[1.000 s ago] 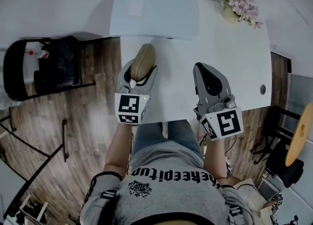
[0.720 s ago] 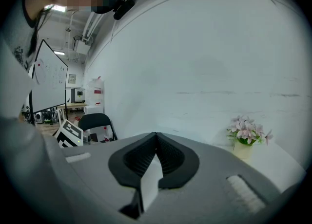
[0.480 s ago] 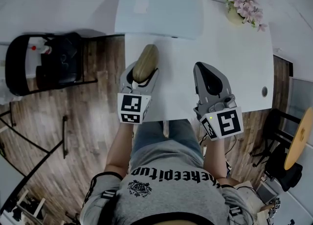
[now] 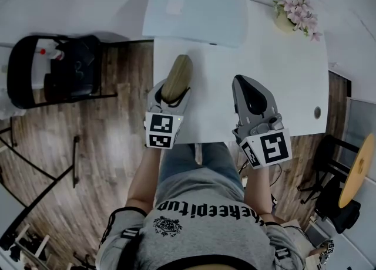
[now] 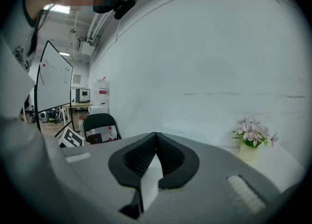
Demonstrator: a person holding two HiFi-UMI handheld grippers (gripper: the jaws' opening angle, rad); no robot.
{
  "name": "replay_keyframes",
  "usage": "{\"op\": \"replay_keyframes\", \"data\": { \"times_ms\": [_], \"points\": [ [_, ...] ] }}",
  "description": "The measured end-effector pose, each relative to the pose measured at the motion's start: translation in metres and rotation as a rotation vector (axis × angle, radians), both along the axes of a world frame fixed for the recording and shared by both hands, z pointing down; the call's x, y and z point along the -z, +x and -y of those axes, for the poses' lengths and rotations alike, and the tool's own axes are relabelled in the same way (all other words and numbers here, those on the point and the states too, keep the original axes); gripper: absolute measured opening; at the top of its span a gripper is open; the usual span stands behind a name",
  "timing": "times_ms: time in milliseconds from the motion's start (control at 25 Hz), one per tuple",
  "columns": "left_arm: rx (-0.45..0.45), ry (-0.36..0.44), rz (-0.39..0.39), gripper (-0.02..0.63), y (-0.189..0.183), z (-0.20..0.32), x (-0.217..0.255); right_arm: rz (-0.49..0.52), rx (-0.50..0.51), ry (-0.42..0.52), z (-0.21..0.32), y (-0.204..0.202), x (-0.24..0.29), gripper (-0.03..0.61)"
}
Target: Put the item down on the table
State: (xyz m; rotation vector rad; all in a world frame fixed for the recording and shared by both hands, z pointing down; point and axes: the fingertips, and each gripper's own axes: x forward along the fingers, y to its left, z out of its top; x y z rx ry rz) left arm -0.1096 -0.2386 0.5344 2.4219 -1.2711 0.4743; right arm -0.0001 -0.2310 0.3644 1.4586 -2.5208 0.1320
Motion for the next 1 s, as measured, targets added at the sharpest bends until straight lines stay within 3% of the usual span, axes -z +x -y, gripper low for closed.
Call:
{"op": "replay_keyframes", "data": {
  "times_ms": [280, 1000],
  "points": [
    [-0.009, -0.05, 0.026, 0.295, 0.001, -0.009, -0.014, -0.004, 0.006, 0.003, -0.004, -0.003, 0.001, 0.0],
    [-0.023, -0.081, 0.102, 0.298, 0.004, -0.024, -0.033, -0.02, 0.029, 0.002, -0.015, -0.012, 0.001, 0.0]
  ]
}}
